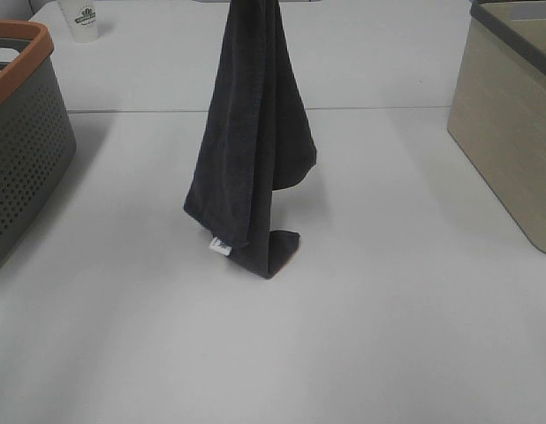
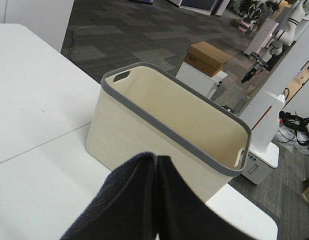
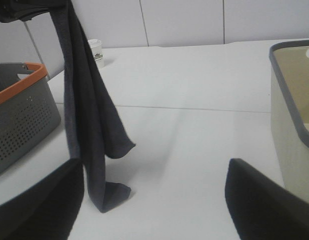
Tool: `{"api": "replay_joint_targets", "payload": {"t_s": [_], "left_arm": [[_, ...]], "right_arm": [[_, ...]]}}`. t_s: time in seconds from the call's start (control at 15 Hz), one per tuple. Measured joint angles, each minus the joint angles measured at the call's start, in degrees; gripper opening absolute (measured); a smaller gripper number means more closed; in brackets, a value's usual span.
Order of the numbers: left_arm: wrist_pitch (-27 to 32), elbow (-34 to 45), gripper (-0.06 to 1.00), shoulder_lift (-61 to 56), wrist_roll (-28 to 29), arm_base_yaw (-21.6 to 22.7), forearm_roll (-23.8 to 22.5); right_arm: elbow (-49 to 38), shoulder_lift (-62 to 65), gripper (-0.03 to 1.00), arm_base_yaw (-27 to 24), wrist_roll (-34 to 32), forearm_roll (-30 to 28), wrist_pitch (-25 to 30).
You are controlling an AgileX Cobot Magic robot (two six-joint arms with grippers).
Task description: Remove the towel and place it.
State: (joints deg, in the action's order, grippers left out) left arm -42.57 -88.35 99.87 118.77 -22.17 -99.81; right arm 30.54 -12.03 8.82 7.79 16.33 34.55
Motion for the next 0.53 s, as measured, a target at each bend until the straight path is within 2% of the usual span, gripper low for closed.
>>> {"api": "replay_joint_targets", "payload": {"t_s": [0.07, 0.27, 0.53], "left_arm": [[-0.3, 0.0, 0.0, 1.5, -1.3, 0.0, -0.1], [-0.9, 0.0, 0.0, 2.6, -2.1, 0.0, -0.5], [-1.0, 0.0, 0.0, 2.6, -2.1, 0.0, -0.5]], "right_arm": [[0.1, -8.9, 0.76, 0.0, 9.7, 8.4, -2.3], [0.1, -25.4, 0.76, 0.0, 36.0, 24.0, -4.1], [0.1, -49.4, 0.62, 0.0, 70.4, 54.8, -4.8]]}}
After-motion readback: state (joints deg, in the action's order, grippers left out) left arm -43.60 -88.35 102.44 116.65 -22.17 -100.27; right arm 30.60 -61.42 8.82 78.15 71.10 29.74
